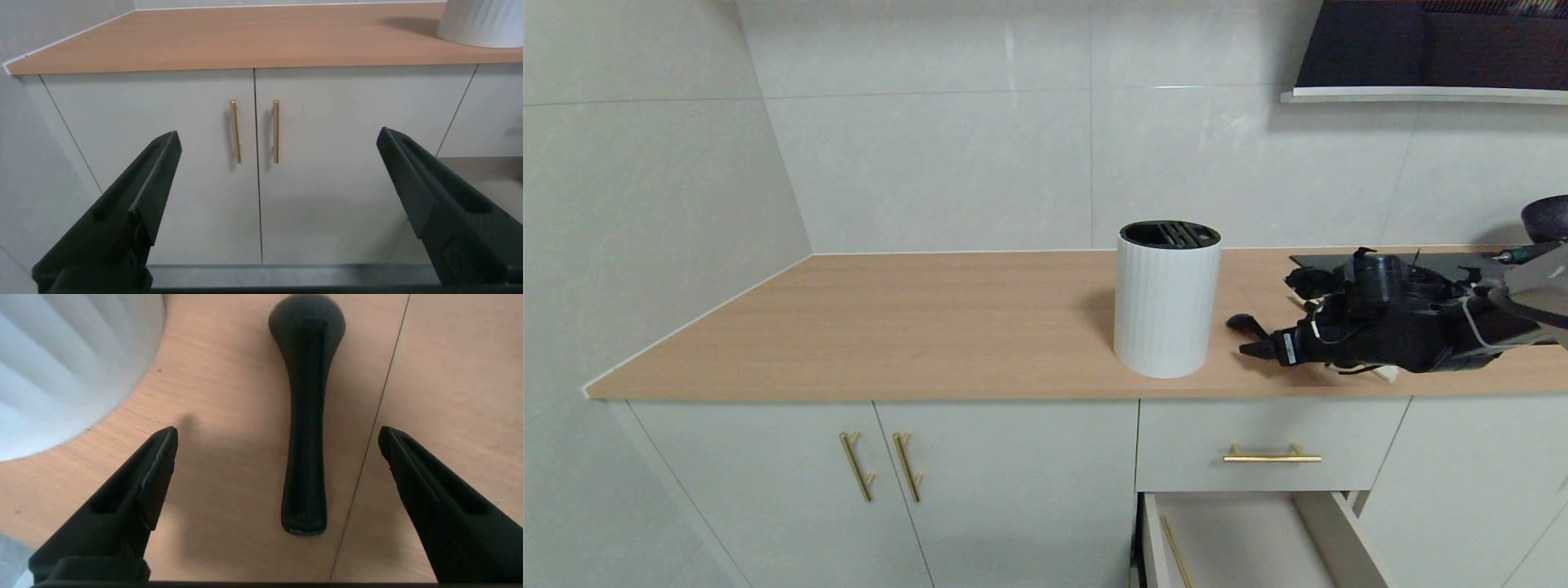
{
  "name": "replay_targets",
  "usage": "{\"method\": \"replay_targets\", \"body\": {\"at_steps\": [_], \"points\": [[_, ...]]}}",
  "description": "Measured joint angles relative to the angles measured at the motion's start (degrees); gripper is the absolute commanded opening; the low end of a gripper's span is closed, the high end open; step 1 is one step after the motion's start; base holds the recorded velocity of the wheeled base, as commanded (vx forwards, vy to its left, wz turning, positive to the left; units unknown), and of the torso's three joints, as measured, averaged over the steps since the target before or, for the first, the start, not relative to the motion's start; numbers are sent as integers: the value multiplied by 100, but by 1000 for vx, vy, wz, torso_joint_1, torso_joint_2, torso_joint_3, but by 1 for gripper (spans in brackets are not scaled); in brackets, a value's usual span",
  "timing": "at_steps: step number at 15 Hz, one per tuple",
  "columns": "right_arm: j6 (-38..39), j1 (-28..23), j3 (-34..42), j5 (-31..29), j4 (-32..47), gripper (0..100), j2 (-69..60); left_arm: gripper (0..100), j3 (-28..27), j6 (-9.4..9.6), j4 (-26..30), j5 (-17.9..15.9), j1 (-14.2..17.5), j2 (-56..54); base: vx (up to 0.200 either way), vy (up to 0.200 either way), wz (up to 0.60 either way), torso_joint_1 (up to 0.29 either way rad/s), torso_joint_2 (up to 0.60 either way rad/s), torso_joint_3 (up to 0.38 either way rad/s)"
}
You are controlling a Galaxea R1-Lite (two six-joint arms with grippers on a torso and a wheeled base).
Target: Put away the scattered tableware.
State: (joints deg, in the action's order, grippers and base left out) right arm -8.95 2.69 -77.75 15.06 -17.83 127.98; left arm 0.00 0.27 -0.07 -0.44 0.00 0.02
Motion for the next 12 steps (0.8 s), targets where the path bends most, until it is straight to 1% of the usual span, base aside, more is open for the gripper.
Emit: {"method": "replay_targets", "body": {"at_steps": [7, 8, 12], "points": [[-9, 9, -88, -118, 18, 100, 177, 100, 0, 0, 0, 0, 0, 0, 0, 0, 0, 0, 0, 0], [-9, 9, -110, -146, 10, 0, 204, 100, 0, -2, 0, 0, 0, 0, 0, 0, 0, 0, 0, 0], [-7, 15, -135, -149, -11, 0, 262, 100, 0, -2, 0, 0, 0, 0, 0, 0, 0, 0, 0, 0]]}}
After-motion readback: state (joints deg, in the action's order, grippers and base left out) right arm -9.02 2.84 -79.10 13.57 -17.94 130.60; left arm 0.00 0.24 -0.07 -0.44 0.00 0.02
